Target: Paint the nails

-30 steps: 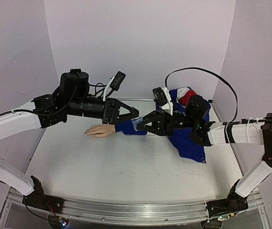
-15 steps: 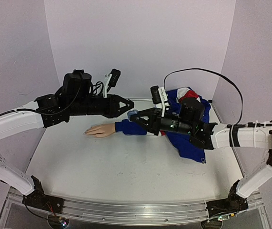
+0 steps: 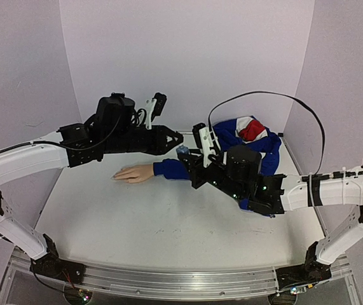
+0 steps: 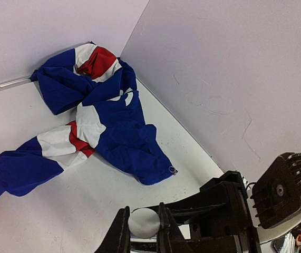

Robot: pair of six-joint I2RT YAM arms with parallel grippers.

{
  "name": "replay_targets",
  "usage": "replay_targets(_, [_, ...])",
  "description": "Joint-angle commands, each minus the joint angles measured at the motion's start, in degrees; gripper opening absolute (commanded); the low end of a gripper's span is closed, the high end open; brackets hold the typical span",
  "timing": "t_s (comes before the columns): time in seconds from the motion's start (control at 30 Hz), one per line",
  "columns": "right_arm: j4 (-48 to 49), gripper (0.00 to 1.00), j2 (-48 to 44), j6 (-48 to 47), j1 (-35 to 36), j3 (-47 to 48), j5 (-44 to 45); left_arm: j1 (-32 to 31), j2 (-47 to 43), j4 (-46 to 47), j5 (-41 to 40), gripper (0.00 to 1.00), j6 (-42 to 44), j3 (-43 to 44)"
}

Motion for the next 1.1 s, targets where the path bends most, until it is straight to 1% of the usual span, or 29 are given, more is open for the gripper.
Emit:
replay_targets(0.0, [6.77,0.0,-4.38,-1.72,-2.17,-0.13,-2.43,-0.77,-1.72,-2.77,3.36,0.04,-0.76,1.96])
replay_targets(0.13, [6.95,0.0,-5.44,-1.93,-2.21,-0.27,-4.53,-0.79,-1.67,-2.82,4.22,0.05,-1.02,1.56])
replay_targets(0.27, [7.04,0.0,-5.58,-2.56,-2.21,-0.18,-8.43,-0.77,-1.0,-3.78,4.89,0.11,-1.42,2.0])
replay_targets(0.33, [7.08,0.0,-5.5,-2.45,-2.17,-0.17,-9.01,-0.79,-0.78,-4.55,5.3,0.17,-1.47,2.44])
replay_targets(0.37, [7.04,0.0,-5.5,-2.41,-2.21,-0.22,-8.84,-0.77,-0.78,-4.98,5.39,0.22,-1.47,2.51])
replay_targets(0.43, [7.04,0.0,-5.62,-2.51,-2.17,-0.47,-8.41,-0.77,-1.21,-5.84,5.38,0.36,-1.31,2.41])
replay_targets(0.53, [7.0,0.0,-5.59,-3.11,-2.2,-1.07,-8.39,-0.77,-2.62,-8.15,5.27,0.62,-0.82,2.28])
replay_targets(0.57, [6.65,0.0,-5.58,-3.37,-2.31,-1.26,-8.5,-0.77,-3.23,-9.17,4.99,0.69,-0.66,2.49])
replay_targets(0.6, [6.39,0.0,-5.65,-3.5,-2.26,-1.46,-8.77,-0.77,-4.03,-10.46,4.58,0.75,-0.49,2.58])
replay_targets(0.67, [5.02,0.0,-6.11,-3.51,-2.26,-1.73,-9.74,-0.77,-5.67,-13.13,3.5,0.82,-0.17,2.97])
replay_targets(0.77, [2.99,0.0,-7.08,-6.43,-2.28,-1.74,-11.49,-0.68,-8.03,-18.0,1.91,0.87,0.1,3.77])
replay_targets(0.87, [0.3,0.0,-7.17,-8.22,-2.42,-0.88,-14.49,0.03,-9.07,-23.69,2.07,0.9,-0.14,6.22])
replay_targets(0.97, [-1.74,0.0,-6.88,-10.08,-2.4,-0.26,-18.39,0.79,-7.23,-29.15,7.07,0.9,0.61,10.9])
replay_targets(1.07, [-3.37,0.0,-5.96,-11.26,-2.39,0.69,-21.32,0.97,-4.59,-34.33,9.66,0.9,1.48,16.39])
